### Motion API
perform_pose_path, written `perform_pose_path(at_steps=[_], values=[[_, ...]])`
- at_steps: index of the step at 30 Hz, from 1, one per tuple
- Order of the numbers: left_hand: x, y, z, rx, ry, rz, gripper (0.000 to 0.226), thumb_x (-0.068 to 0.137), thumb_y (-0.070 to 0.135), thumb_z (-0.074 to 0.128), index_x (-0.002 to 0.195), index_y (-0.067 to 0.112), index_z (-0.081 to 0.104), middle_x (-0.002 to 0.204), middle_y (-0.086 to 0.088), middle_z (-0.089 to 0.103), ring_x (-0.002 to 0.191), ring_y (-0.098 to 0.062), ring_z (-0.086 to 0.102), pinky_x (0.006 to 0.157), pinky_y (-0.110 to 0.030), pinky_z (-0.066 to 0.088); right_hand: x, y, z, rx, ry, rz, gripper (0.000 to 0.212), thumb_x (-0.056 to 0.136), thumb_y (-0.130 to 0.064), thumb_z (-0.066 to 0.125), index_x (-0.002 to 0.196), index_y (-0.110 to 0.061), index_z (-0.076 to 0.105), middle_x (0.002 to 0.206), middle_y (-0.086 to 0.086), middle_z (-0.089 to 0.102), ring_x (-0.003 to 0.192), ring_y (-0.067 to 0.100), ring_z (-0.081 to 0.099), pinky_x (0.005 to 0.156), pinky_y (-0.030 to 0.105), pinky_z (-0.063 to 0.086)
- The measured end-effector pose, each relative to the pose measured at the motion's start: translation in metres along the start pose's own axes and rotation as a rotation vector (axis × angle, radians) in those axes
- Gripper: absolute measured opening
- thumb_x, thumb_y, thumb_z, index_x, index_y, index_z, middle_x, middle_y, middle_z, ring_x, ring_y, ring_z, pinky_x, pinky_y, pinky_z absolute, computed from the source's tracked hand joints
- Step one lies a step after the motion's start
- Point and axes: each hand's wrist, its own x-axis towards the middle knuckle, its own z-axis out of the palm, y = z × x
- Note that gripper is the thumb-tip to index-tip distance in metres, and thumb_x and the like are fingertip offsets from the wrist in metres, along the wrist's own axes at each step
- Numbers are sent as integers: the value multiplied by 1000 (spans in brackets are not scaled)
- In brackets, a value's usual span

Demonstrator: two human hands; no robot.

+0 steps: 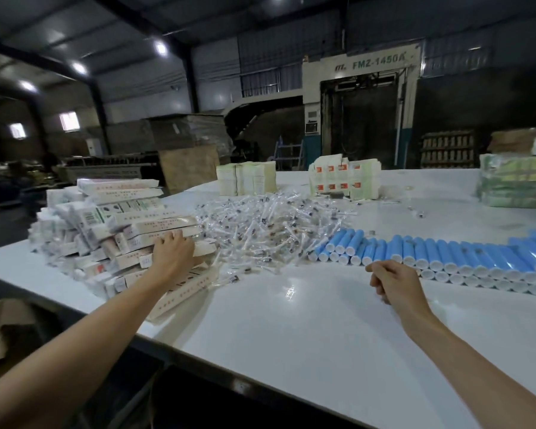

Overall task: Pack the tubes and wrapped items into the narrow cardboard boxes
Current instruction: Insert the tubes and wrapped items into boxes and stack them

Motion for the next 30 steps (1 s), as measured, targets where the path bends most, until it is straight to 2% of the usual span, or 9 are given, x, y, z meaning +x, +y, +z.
perform_pose_path(at_steps=[3, 6, 8, 11, 16, 20, 23, 26, 30], values=[[2, 3, -4, -12, 28, 20, 61, 100, 60, 63, 134, 10, 56, 128, -10, 67, 120, -33, 65, 102, -46, 51, 0, 0, 0, 1, -2, 9, 22, 104, -14, 58, 89, -13, 75, 64, -1, 64, 57, 14, 51, 54, 31, 39], [1, 4, -9, -3, 42, 43, 51, 106, 55, 57, 126, 8, 52, 101, -4, 73, 93, -27, 72, 86, -42, 58, 0, 0, 0, 3, -5, 8, 23, 104, -15, 58, 89, -13, 75, 64, -1, 64, 54, 12, 51, 53, 30, 39], [-2, 2, -18, -40, 122, 29, 48, 110, 53, 50, 122, 7, 52, 85, -1, 70, 75, -24, 70, 70, -36, 57, 0, 1, 0, 7, -9, 8, 23, 104, -17, 59, 89, -14, 75, 65, -1, 64, 54, 11, 51, 52, 27, 39], [-12, 2, -38, -300, 281, 37, 37, 110, 39, 57, 116, 3, 54, 74, -2, 65, 59, -23, 62, 54, -37, 52, 2, 3, 0, 14, -7, 7, 23, 103, -18, 59, 87, -16, 76, 66, -1, 65, 56, 12, 51, 52, 26, 39], [-33, 27, -85, -1038, 167, 25, 26, 105, 43, 64, 115, 20, 57, 88, 12, 67, 66, -10, 69, 53, -30, 50, 3, 5, 2, 8, -20, 16, 23, 102, -16, 60, 86, -17, 75, 66, -2, 65, 55, 10, 52, 51, 25, 39], [-47, 75, -103, -1591, -79, 174, 32, 101, 48, 67, 117, 22, 74, 101, 2, 83, 86, -18, 81, 80, -44, 63, -1, 2, 3, -8, -26, 18, 23, 103, -17, 59, 87, -17, 75, 65, -3, 65, 56, 10, 53, 51, 23, 40], [-51, 121, -104, -1843, -247, 237, 28, 97, 41, 72, 122, 31, 76, 110, -4, 83, 99, -21, 80, 87, -45, 61, -5, -2, 1, -11, -17, 18, 22, 103, -16, 59, 89, -14, 74, 64, -4, 65, 57, 10, 52, 52, 22, 40], [-49, 165, -100, -2016, -354, 234, 33, 90, 40, 78, 119, 25, 81, 112, -10, 82, 102, -30, 79, 80, -39, 64, -7, -7, 0, -27, -3, 22, 21, 104, -14, 58, 90, -11, 74, 64, -3, 63, 60, 12, 52, 56, 25, 40], [-49, 212, -82, -2138, -380, 129, 27, 98, 29, 76, 122, 18, 78, 109, -10, 82, 96, -28, 80, 70, -31, 64, -11, -11, 1, -178, 54, -33, 21, 105, -18, 58, 90, -13, 73, 71, 2, 66, 67, 16, 58, 65, 33, 45]])
